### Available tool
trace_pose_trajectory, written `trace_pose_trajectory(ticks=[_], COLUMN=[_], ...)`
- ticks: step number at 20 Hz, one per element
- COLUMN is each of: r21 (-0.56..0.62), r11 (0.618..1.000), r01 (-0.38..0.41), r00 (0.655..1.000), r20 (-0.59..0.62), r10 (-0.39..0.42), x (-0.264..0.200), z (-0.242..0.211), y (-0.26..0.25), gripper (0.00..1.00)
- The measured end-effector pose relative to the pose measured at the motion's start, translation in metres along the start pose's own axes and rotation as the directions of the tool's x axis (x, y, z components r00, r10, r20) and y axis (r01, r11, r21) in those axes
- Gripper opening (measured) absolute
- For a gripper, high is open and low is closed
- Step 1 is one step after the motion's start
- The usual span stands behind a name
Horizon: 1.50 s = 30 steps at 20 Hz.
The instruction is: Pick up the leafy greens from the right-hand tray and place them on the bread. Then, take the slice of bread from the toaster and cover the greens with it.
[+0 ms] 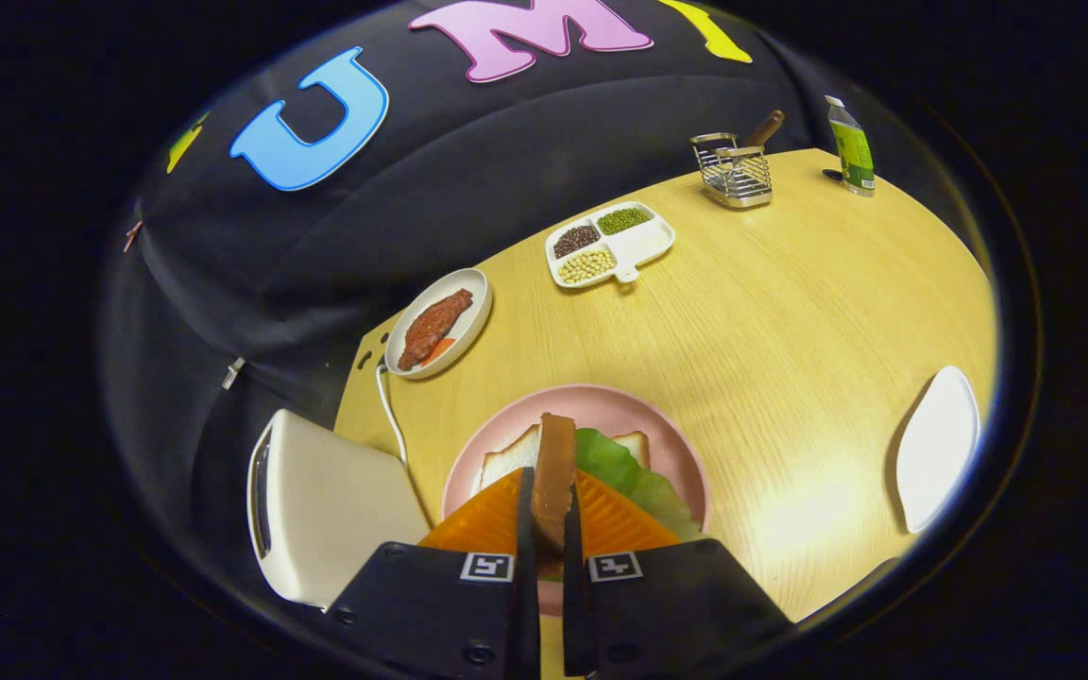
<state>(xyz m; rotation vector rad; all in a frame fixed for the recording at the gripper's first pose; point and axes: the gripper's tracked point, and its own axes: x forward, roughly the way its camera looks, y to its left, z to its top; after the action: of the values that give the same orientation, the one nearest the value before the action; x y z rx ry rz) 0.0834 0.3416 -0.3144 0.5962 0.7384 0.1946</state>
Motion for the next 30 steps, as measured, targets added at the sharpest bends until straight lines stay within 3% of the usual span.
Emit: trace_pose_trajectory(ticks=[2,6,9,12,15,17,23,30], r21=[-0.013,-0.053,-0.134,-0.188,-0.314,-0.395,-0.536,-0.659], r11=[1.0,0.998,0.986,0.975,0.943,0.913,0.842,0.75], r01=[0.006,0.045,0.096,0.116,0.113,0.101,0.061,0.06], r00=[1.0,0.999,0.995,0.993,0.993,0.991,0.964,0.884], r20=[-0.008,-0.018,-0.014,0.023,0.073,0.12,0.252,0.384], r10=[-0.006,-0.046,-0.099,-0.114,-0.094,-0.058,0.091,0.267], x=[0.001,0.005,0.001,-0.008,-0.027,-0.043,-0.111,-0.215], z=[0.002,0.004,0.007,0.02,0.039,0.056,0.113,0.172], y=[-0.006,-0.021,-0.04,-0.047,-0.051,-0.048,-0.02,0.0], gripper=[0.17,0.36,0.57,0.68,0.87,0.93,1.0,0.97])
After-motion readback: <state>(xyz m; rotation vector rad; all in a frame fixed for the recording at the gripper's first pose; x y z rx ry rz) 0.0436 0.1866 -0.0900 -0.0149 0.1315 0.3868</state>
